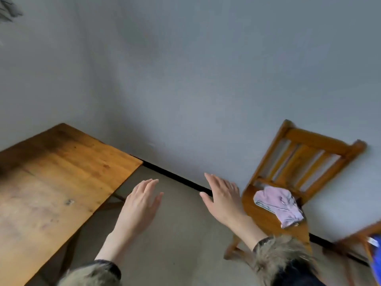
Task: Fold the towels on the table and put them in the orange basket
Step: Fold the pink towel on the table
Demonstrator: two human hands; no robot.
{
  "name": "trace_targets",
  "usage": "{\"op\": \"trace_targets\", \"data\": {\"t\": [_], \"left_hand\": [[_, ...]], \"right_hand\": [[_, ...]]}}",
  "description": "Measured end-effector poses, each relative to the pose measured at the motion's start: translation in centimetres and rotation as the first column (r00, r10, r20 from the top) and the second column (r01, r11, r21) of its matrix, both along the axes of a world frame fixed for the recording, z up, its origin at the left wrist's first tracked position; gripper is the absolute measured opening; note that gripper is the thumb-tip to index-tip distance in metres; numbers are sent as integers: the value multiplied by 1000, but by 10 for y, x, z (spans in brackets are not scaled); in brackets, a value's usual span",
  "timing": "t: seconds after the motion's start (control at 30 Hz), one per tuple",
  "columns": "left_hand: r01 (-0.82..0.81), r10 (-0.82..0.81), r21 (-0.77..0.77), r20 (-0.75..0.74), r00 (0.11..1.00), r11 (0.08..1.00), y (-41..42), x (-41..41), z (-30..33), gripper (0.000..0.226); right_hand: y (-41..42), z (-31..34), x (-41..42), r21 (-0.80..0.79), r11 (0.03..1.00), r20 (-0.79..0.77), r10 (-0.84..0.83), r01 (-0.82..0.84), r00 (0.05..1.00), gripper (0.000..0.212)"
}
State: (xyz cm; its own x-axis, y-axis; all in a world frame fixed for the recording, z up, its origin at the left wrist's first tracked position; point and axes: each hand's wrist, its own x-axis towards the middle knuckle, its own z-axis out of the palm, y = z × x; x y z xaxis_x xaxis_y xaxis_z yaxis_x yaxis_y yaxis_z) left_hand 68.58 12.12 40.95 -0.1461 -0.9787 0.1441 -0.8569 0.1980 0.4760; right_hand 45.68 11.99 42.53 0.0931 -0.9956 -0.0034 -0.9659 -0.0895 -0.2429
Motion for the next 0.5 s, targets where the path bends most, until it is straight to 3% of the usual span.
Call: {"op": "trace_targets", "data": {"t": [0.1,0.23,0.4,0.5], "left_hand": [[144,-144,18,-11,990,989,-8,-78,-10,73],[286,-285,59,-26,958,956,-21,-172,-14,80],[443,-443,122,-26,896,888,-51,-271,-31,48],[498,-496,160,-58,867,852,-78,-329,-47,44]], "right_hand": [[23,-6,-76,-23,990,2,-140,140,990,72],[47,-14,-165,18,950,26,-311,310,950,55],[50,-27,-248,43,899,10,-436,435,900,53],[34,-42,-294,68,881,-65,-464,468,883,52]]}}
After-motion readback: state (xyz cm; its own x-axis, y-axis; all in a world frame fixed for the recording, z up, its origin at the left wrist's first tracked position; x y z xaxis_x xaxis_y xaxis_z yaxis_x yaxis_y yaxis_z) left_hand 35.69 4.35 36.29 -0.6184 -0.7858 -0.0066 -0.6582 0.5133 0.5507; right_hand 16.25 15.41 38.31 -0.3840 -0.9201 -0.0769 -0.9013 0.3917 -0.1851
